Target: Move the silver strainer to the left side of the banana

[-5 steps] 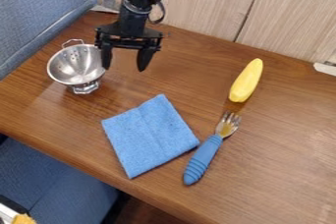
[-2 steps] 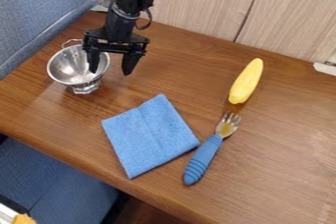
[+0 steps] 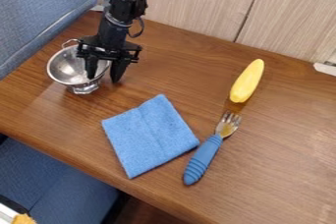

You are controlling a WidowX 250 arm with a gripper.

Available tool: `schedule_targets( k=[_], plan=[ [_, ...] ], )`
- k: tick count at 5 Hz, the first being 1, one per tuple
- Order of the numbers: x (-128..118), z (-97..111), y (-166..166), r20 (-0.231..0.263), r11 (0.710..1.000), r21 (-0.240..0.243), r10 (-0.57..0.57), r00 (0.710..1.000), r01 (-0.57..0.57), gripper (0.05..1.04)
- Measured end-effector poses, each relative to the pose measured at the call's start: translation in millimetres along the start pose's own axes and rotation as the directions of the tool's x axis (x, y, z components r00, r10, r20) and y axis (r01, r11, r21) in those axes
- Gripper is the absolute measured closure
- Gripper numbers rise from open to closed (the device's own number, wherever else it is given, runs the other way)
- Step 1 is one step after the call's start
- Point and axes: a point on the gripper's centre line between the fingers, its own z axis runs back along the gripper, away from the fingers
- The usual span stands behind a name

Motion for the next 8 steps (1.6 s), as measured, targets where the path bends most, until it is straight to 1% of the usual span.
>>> schedule_targets(
  k=[1, 2, 3, 4, 5, 6, 7, 8],
  plan=[
    [0, -1, -2, -0.007, 1.0, 0.005, -0.019, 1.0, 0.019, 0.799],
    [0, 0, 0, -0.01, 1.0, 0.017, -0.018, 1.0, 0.018, 0.963],
    [0, 0, 0, -0.008, 1.0, 0.021, -0.021, 1.0, 0.021, 1.002],
    [0, 0, 0, -0.009, 0.999, 0.034, -0.029, 1.0, 0.029, 1.003],
    [1, 9, -5, 0.019, 0.996, 0.062, -0.064, 0.998, 0.063, 1.003],
    [3, 22, -19, 0.065, 0.991, 0.059, -0.12, 0.991, 0.117, 1.003],
    [-1, 42, -47, 0.13, 0.976, 0.031, -0.218, 0.967, 0.216, 1.003],
    [-13, 66, -83, 0.216, 0.935, 0.005, -0.347, 0.913, 0.354, 1.003]
  ],
)
